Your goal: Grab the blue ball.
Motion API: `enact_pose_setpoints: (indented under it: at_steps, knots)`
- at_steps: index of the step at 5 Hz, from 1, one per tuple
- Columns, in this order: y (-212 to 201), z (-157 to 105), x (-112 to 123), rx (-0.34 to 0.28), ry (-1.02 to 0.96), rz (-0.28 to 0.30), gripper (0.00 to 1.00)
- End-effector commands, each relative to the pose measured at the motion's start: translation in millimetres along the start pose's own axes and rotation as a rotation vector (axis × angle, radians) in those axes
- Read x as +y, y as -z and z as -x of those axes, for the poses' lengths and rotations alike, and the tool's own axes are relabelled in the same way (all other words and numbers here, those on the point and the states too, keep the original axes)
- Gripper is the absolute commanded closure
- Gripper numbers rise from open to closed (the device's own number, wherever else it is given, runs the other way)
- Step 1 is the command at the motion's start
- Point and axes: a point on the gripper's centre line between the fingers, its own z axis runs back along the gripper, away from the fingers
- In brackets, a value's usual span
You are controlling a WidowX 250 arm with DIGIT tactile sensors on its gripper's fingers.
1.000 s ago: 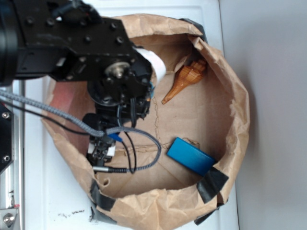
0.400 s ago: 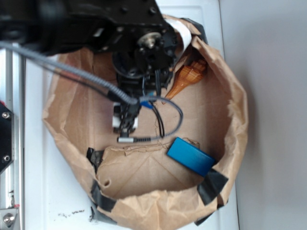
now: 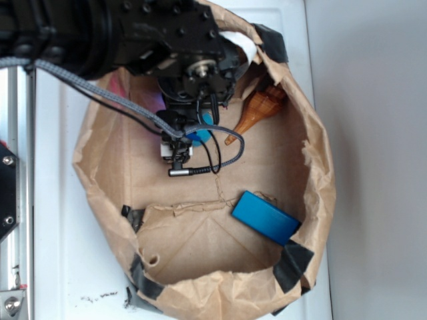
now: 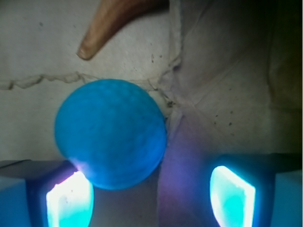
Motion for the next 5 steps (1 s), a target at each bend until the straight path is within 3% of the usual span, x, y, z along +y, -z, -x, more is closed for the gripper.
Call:
enact_pose_setpoints:
  at_steps: [1, 3, 4, 5]
  knots:
    - [10, -11, -18, -0.023, 0.034, -0.029, 1.0]
    - [9, -11, -19, -0.035, 0.027, -0.004, 1.0]
    - [-4, -8, -19, -0.069, 0.021, 0.037, 1.0]
    - [-49, 29, -15, -0.136, -0.001, 0.105, 1.0]
